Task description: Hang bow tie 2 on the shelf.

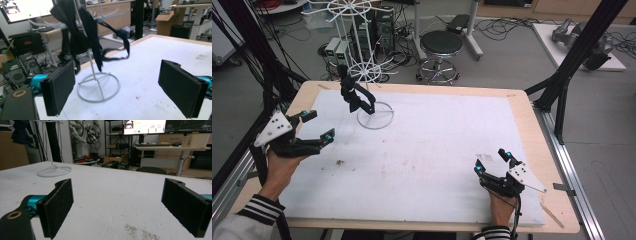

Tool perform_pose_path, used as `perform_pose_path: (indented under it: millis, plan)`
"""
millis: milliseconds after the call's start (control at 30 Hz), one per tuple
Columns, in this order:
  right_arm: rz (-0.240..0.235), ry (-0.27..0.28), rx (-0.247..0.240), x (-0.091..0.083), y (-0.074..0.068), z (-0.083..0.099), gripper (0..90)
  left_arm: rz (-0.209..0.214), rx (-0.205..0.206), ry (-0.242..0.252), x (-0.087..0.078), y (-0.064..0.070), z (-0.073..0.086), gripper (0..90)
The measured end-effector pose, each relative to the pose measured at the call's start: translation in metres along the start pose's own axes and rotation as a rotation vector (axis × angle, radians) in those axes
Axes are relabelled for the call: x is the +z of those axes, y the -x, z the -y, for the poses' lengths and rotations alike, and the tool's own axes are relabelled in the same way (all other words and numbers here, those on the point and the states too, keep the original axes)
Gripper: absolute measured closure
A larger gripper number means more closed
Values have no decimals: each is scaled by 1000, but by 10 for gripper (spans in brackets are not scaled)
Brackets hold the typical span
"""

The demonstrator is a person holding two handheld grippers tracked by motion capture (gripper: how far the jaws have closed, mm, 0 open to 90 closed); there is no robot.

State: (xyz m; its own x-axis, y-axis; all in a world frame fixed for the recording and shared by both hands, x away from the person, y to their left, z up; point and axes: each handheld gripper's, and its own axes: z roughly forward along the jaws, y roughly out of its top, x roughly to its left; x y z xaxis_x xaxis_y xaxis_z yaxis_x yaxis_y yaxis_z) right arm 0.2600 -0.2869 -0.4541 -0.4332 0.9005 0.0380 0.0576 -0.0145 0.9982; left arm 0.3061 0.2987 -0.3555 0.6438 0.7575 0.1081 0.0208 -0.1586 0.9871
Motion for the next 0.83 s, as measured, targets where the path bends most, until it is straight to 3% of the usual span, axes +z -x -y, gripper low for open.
perform_pose_path:
  millis: [233,467,600,833]
  plan:
    - [-1,4,-7,0,0,0,100,4,-52,61,-5,15,47,146]
    - [2,3,-5,0,0,0,100,1,-73,84,-7,28,79,147]
    - [-1,4,-7,0,0,0,100,-7,-88,83,-4,31,92,147]
    - [-2,-3,-6,-1,-1,0,100,-15,-84,98,-3,33,95,147]
